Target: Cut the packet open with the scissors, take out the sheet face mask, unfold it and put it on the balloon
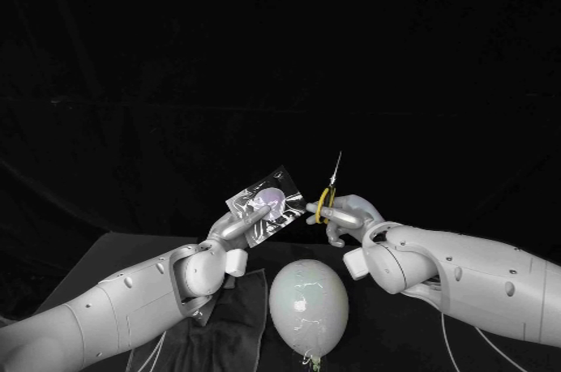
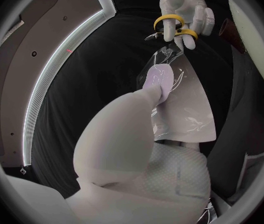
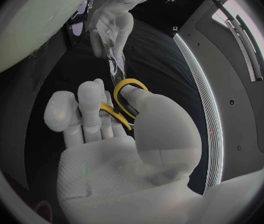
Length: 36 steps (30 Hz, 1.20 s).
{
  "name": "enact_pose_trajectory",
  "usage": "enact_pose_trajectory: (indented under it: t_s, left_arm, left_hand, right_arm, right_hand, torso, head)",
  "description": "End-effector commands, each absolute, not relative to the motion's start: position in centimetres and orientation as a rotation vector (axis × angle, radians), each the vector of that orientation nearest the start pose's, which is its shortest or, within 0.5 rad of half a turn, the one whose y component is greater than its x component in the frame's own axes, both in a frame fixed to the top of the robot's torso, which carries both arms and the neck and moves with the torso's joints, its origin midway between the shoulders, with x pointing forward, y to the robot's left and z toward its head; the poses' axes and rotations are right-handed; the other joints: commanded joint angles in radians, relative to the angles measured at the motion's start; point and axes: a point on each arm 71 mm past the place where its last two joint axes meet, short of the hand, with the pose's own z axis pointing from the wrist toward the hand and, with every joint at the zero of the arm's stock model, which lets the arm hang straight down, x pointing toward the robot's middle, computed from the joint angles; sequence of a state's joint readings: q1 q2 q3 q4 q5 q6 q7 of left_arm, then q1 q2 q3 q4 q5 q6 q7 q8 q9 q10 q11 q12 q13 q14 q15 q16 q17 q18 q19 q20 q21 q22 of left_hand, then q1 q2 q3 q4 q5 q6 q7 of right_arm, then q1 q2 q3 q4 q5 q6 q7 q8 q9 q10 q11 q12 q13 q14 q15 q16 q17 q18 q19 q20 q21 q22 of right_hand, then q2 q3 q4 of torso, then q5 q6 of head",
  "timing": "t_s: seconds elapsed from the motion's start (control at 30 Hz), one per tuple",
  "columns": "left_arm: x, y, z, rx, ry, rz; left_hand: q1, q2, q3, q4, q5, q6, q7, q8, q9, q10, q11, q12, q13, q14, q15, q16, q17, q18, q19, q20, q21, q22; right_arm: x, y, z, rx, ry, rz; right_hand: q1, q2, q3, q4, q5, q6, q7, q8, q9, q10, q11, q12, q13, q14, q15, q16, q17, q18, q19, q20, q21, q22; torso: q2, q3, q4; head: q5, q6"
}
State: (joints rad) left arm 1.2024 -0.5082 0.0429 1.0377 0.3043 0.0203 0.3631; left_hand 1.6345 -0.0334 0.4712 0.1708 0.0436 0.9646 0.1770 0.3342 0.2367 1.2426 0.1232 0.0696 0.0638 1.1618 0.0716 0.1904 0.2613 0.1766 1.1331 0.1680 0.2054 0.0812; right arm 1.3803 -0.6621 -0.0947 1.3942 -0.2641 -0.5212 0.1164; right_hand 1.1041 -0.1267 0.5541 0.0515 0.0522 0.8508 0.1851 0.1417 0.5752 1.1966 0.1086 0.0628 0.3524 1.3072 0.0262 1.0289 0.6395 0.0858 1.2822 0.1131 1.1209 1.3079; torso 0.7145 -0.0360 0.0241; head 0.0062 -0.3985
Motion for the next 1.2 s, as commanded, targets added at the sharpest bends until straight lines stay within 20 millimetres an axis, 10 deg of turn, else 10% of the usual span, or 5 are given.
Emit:
enact_pose_trajectory:
  t_s: [0.03,0.57,0.83,1.03,1.2]
  left_arm:
    - [57.4,17.0,-17.6,-1.350,1.275,-1.821]
    - [56.2,16.0,-15.0,-1.243,1.333,-1.789]
    - [55.2,15.2,-14.9,-1.233,1.365,-1.793]
    - [54.6,14.7,-15.1,-1.226,1.407,-1.792]
    - [53.9,13.9,-15.2,-1.207,1.455,-1.803]
  left_hand:
    - [-0.015,0.001,0.011,-0.004,0.005,0.006,0.000,0.008,0.082,0.019,-0.010,-0.005,0.000,0.010,-0.001,0.003,0.002,0.006,0.008,-0.003,0.006,-0.001]
    - [-0.048,-0.008,0.045,-0.030,0.005,0.006,0.001,0.015,0.096,0.027,-0.012,-0.005,0.000,0.018,-0.004,0.002,0.012,0.006,0.014,-0.006,0.013,0.000]
    - [-0.058,-0.010,0.052,-0.034,0.005,0.005,0.000,0.017,0.099,0.028,-0.012,-0.005,0.000,0.019,-0.004,0.001,0.015,0.006,0.015,-0.006,0.014,0.000]
    - [-0.061,-0.010,0.054,-0.035,0.005,0.005,0.000,0.017,0.100,0.028,-0.012,-0.005,0.000,0.020,-0.004,0.001,0.016,0.006,0.015,-0.006,0.014,-0.001]
    - [-0.062,-0.011,0.055,-0.036,0.005,0.005,0.000,0.017,0.100,0.029,-0.012,-0.005,0.000,0.020,-0.004,0.001,0.016,0.006,0.015,-0.006,0.015,-0.001]
  right_arm:
    - [53.1,-16.9,-12.1,0.880,1.492,1.270]
    - [47.0,-23.6,-14.6,1.047,1.546,1.356]
    - [44.3,-26.3,-17.3,1.170,1.550,1.261]
    - [42.9,-27.3,-18.7,1.188,1.601,1.171]
    - [41.8,-27.1,-19.4,1.132,1.744,1.193]
  right_hand:
    - [0.074,0.039,0.028,-0.017,-0.002,0.069,-0.024,0.029,0.007,0.052,-0.027,0.014,-0.019,0.027,-0.021,0.042,0.057,0.011,0.032,0.001,0.040,0.034]
    - [0.169,0.096,0.070,-0.113,-0.001,0.185,-0.104,0.118,0.071,0.316,-0.108,0.187,0.083,0.143,-0.095,0.181,0.268,-0.034,0.171,-0.067,0.241,0.148]
    - [0.100,0.086,0.031,-0.096,-0.002,0.172,-0.138,0.221,0.182,0.352,-0.137,1.229,0.988,0.229,-0.112,0.450,0.727,-0.053,0.214,-0.085,0.319,0.195]
    - [0.012,0.053,-0.107,-0.001,-0.003,0.280,-0.213,0.682,0.625,0.374,-0.199,1.508,1.218,0.264,-0.161,0.542,0.931,-0.053,0.211,-0.133,0.320,0.201]
    - [-0.064,0.088,-0.149,0.096,-0.004,0.287,-0.217,0.707,0.667,0.374,-0.201,1.508,1.218,0.264,-0.164,0.542,0.931,-0.060,0.229,-0.134,0.351,0.217]
  torso:
    - [0.000,0.0028,-0.0003]
    - [-0.002,0.0056,-0.0059]
    - [-0.006,0.0158,-0.0165]
    - [-0.005,0.0255,-0.0221]
    - [-0.005,0.0290,-0.0255]
  head:
    - [-0.002,-0.001]
    - [-0.050,-0.043]
    - [-0.095,-0.074]
    - [-0.121,-0.094]
    - [-0.139,-0.105]
